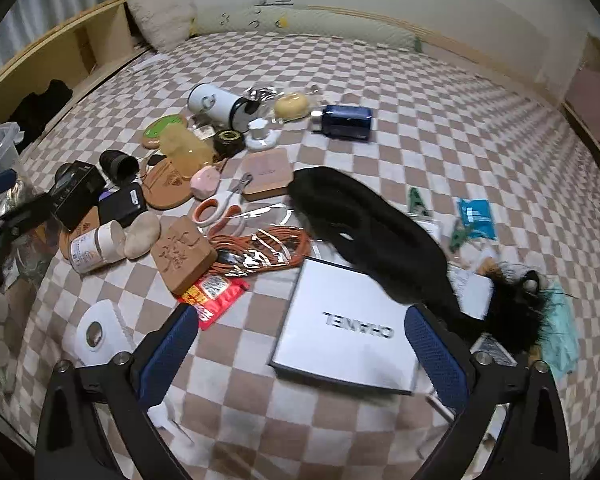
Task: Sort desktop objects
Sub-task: 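Lower the right gripper and grasp the red snack packet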
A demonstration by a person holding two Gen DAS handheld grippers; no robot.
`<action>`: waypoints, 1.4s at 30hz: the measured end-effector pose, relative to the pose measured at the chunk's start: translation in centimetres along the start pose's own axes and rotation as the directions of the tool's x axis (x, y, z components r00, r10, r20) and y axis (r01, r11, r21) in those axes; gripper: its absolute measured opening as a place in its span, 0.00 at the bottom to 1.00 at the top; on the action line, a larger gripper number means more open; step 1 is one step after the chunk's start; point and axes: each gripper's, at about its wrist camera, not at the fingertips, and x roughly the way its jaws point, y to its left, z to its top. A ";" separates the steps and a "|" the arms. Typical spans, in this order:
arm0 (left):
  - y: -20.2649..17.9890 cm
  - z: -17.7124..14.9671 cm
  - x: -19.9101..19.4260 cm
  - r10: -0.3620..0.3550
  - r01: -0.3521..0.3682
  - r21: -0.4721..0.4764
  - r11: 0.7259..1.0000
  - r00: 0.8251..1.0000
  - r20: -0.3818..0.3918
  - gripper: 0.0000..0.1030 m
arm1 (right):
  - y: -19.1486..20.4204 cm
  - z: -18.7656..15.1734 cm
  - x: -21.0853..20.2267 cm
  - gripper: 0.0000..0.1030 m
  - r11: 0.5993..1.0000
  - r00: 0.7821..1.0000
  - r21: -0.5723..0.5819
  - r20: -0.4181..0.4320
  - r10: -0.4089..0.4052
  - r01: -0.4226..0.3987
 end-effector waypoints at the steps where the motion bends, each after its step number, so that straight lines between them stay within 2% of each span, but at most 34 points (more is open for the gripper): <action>1: 0.1 -0.1 0.5 -0.001 0.001 0.000 1.000 1.000 -0.013 1.00 | 0.2 0.1 0.4 0.86 1.000 1.000 0.000 -0.010 0.008 -0.008; 6: 0.5 -0.6 2.7 0.002 -0.002 -0.006 1.000 0.997 -0.073 1.00 | 2.0 0.1 3.1 0.66 0.998 0.997 -0.046 -0.068 0.047 -0.050; 9: 0.7 -0.7 3.3 0.005 -0.006 -0.005 1.000 0.996 -0.085 1.00 | 3.9 -0.2 4.8 0.59 0.990 0.989 -0.095 -0.116 0.089 -0.101; 14: 1.0 -0.6 4.0 0.003 -0.003 -0.004 1.000 0.996 -0.092 1.00 | 5.7 -0.3 7.3 0.59 0.981 0.969 -0.071 -0.183 0.165 -0.181; 19: 1.1 -0.7 4.4 -0.001 0.001 0.002 1.000 0.995 -0.101 1.00 | 5.9 -0.2 10.1 0.59 0.984 0.955 0.005 -0.239 0.176 -0.180; 23: 1.3 -0.9 4.8 -0.003 0.005 0.023 1.000 0.994 -0.106 1.00 | 6.2 0.0 10.6 0.59 0.989 0.966 -0.044 -0.227 0.125 -0.138; 28: 1.5 -0.8 5.1 -0.014 0.015 0.010 1.000 0.993 -0.116 1.00 | 8.0 -0.8 11.0 0.59 0.976 0.977 -0.202 -0.210 0.038 -0.081; 29: 1.5 -0.8 5.0 -0.018 0.019 0.010 1.000 0.993 -0.116 1.00 | 8.1 -0.8 11.0 0.60 0.975 0.977 -0.208 -0.207 0.039 -0.083; 33: 1.3 -0.6 4.7 -0.019 0.020 0.015 1.000 0.994 -0.106 1.00 | 8.9 -1.1 11.1 0.74 0.964 0.973 -0.240 -0.221 0.060 -0.114; 37: 1.3 -0.7 4.8 -0.015 0.018 0.022 1.000 0.994 -0.109 1.00 | 9.8 -1.6 10.9 0.74 0.945 0.969 -0.301 -0.242 0.050 -0.124; 42: 1.5 -0.8 5.1 -0.014 0.017 0.021 1.000 0.992 -0.123 1.00 | 9.9 -2.1 10.9 0.74 0.931 0.979 -0.354 -0.201 0.017 -0.089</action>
